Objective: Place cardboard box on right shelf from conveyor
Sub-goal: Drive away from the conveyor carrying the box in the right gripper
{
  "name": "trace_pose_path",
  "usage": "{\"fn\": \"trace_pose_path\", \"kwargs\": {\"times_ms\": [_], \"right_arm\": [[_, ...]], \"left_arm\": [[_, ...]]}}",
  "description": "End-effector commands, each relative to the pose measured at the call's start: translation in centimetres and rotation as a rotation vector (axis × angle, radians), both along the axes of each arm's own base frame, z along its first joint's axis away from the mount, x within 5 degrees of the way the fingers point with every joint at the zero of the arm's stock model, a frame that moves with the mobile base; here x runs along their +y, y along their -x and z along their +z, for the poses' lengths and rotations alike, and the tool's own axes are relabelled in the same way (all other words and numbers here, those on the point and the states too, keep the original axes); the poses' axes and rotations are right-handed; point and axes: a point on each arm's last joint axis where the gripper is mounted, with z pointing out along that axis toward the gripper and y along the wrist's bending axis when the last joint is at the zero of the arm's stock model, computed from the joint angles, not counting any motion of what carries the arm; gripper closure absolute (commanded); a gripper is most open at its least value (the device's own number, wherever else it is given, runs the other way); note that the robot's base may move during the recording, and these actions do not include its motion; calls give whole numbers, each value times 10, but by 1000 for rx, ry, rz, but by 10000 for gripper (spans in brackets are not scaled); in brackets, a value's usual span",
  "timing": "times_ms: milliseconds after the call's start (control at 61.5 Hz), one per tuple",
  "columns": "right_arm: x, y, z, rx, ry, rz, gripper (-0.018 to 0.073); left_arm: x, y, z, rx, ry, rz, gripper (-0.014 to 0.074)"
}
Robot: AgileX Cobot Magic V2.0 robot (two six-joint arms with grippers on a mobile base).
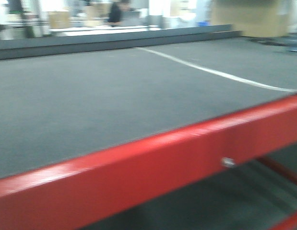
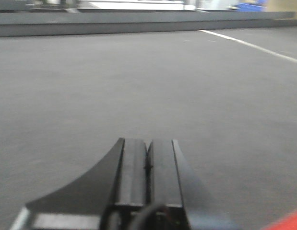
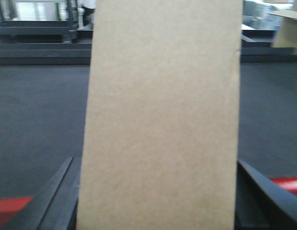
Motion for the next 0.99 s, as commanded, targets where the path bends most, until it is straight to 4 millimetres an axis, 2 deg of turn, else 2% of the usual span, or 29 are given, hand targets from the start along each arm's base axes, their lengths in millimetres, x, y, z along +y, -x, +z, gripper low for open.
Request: {"fn": "trace_pose_path", "kwargs": {"times_ms": [0, 976], "right_arm": [[0, 1, 15, -108, -28, -6, 336], [0, 1, 15, -108, -28, -6, 336]], "left_arm": [[0, 1, 6, -90, 9, 1, 713], [0, 1, 6, -90, 9, 1, 713]]}}
